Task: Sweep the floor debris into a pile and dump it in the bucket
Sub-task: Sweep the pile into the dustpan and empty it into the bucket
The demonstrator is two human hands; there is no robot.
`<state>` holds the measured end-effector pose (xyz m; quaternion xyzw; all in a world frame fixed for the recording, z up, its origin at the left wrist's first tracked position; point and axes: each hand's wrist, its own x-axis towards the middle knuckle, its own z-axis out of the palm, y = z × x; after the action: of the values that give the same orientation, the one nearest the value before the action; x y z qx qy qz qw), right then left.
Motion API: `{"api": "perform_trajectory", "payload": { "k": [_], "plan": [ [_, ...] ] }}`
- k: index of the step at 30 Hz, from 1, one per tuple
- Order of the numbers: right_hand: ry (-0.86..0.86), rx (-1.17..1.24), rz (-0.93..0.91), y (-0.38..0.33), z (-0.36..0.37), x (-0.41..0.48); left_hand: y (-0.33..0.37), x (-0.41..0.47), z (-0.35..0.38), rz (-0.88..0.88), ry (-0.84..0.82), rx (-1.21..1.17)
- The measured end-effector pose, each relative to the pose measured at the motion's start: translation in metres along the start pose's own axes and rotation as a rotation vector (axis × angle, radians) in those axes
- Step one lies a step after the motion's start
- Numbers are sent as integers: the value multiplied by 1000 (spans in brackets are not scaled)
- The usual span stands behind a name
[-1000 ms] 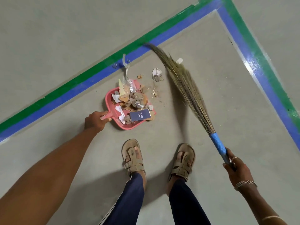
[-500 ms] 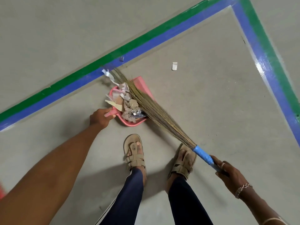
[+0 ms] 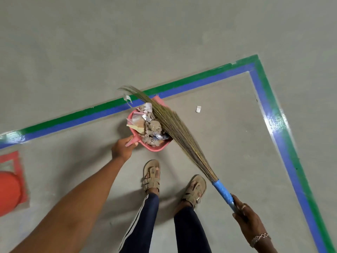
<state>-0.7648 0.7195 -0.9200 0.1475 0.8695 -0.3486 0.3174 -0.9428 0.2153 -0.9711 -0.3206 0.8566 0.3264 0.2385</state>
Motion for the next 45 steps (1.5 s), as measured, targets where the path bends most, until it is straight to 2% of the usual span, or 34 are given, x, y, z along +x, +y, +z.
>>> {"api": "perform_trajectory", "payload": {
  "k": [11, 17, 21, 27, 35, 40, 45],
  "plan": [
    [-90, -194, -179, -110, -141, -72, 16, -168, -115, -171, 154, -198],
    [-104, -273, -253, -158, -172, -90, -9, -255, -167, -291, 244, -254],
    [-149, -347, -391, -197, -176, -99, -44, -310, -201, -371, 280, -365],
    [-240, -436, -547, -264, -146, -130, -117, -384, -250, -443, 364, -509],
    [-215, -533, -707, -328, -69, -204, -219, -452, -280, -445, 506, -726],
    [-222, -633, -748, -349, -8, -259, -286, -486, -291, -518, 499, -798],
    [-229, -646, -782, -371, 59, -303, -386, -491, -300, -625, 511, -805]
  ]
}}
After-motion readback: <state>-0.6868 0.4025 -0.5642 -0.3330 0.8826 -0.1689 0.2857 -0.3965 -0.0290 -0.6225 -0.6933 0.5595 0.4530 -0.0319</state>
